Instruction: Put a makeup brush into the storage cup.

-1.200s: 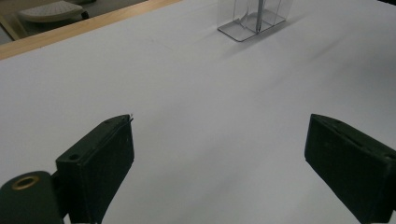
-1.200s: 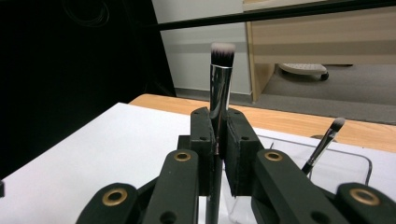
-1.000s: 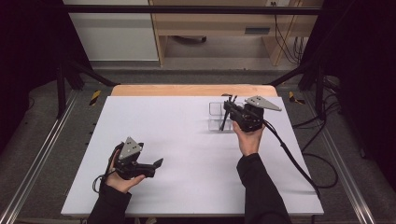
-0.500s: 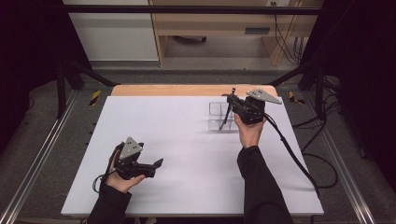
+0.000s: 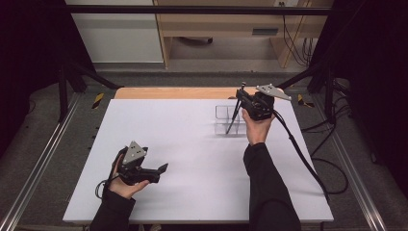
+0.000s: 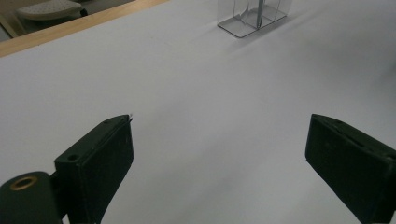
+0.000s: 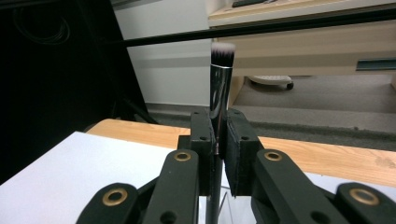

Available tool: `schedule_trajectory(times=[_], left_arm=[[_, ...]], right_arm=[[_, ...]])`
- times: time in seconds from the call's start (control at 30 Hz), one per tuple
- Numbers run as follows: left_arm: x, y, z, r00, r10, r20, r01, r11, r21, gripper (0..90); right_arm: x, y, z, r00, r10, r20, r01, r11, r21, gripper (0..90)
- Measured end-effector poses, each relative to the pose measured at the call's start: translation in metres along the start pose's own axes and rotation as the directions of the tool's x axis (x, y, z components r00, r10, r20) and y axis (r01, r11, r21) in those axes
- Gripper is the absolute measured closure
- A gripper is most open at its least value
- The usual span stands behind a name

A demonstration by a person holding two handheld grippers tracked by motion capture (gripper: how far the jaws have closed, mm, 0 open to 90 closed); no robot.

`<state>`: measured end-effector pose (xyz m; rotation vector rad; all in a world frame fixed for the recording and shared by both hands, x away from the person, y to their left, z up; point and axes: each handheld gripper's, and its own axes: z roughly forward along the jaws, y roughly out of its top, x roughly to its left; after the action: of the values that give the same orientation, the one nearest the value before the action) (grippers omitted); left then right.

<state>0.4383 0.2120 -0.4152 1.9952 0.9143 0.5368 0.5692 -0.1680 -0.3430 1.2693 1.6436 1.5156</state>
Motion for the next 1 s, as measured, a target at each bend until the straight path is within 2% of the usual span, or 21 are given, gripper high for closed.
schedule_trajectory(times=[0.43,1.0], left_arm=[[0.0,0.0,0.0,1.0,0.001,0.003,-0.001,1.0,-0.001,7.0],[0.0,0.001,-0.001,1.0,0.0,0.003,0.0,1.0,-0.008,7.0]], right_arm=[[-0.003,0.001,0.015,0.9994,0.018,0.029,-0.017,1.0,-0.003,83.7],[-0.004,-0.013,0.033,0.9981,0.005,0.062,-0.008,0.999,0.045,83.7]])
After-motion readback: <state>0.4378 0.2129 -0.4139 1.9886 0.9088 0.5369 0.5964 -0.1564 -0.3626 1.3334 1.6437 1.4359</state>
